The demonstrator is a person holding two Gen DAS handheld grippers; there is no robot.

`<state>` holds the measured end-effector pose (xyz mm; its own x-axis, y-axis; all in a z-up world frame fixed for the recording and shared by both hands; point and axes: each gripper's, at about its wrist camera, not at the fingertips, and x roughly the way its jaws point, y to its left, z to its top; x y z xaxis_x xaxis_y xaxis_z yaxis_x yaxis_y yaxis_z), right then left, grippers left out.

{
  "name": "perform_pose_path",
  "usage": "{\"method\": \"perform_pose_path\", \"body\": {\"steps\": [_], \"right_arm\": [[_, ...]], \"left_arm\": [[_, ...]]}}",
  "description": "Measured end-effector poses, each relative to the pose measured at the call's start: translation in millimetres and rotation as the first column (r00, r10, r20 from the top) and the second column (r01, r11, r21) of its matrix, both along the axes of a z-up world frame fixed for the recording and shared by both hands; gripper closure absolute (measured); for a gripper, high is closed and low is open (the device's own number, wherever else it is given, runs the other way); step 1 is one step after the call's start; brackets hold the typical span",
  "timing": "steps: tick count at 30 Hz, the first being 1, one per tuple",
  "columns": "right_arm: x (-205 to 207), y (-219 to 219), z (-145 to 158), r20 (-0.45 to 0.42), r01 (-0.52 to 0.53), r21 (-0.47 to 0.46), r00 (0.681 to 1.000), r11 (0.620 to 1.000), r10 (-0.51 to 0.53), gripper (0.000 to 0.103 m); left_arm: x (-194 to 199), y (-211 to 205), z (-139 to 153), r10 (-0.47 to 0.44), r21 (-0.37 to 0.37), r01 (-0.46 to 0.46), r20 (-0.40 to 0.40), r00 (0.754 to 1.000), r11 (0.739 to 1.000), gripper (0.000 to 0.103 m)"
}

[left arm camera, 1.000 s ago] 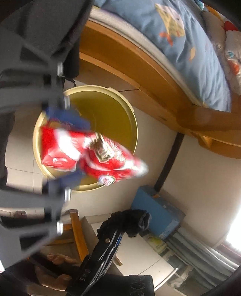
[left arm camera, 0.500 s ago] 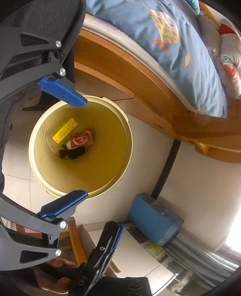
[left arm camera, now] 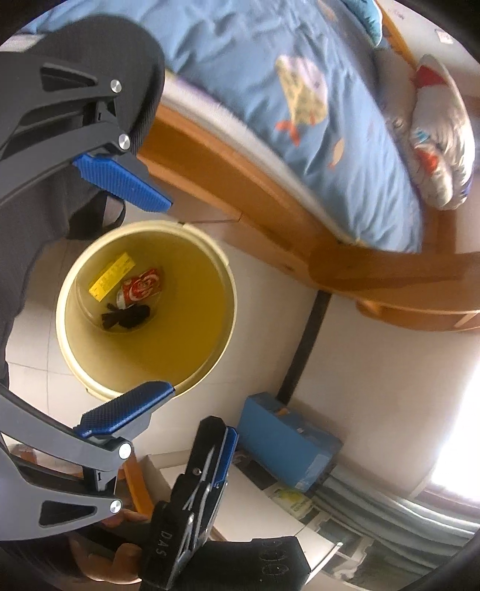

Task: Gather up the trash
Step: 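Move both tools back over the bed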

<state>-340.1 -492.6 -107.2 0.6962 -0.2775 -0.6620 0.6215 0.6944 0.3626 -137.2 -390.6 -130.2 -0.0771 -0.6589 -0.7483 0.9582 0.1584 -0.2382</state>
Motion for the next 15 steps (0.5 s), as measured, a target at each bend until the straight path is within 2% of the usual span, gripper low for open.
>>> {"method": "perform_pose_path", "body": {"steps": [3, 8, 12, 15], "right_arm": [[17.7, 7.2, 8.8, 0.017, -0.043, -0.020, 0.999, 0.999, 0.044, 0.046], [58.8, 24.0, 21.7, 0.060, -0.149, -0.046, 0.987, 0.988, 0.151, 0.045], [99.7, 42.3, 30.9, 0.079, -0.258, -0.063, 0.962, 0.964, 0.262, 0.045], [129.0, 57.2, 35.9, 0.084, -0.327, -0.076, 0.939, 0.942, 0.333, 0.045]], "left_arm": [[10.7, 11.5, 10.9, 0.035, -0.029, -0.034, 0.010, 0.999, 0.999, 0.010], [39.8, 50.9, 36.0, 0.167, -0.109, -0.159, 0.070, 0.983, 0.981, 0.008], [64.5, 86.9, 51.0, 0.282, -0.146, -0.264, 0.124, 0.951, 0.953, 0.006], [84.2, 114.9, 59.0, 0.363, -0.164, -0.338, 0.158, 0.918, 0.927, 0.004]]}}
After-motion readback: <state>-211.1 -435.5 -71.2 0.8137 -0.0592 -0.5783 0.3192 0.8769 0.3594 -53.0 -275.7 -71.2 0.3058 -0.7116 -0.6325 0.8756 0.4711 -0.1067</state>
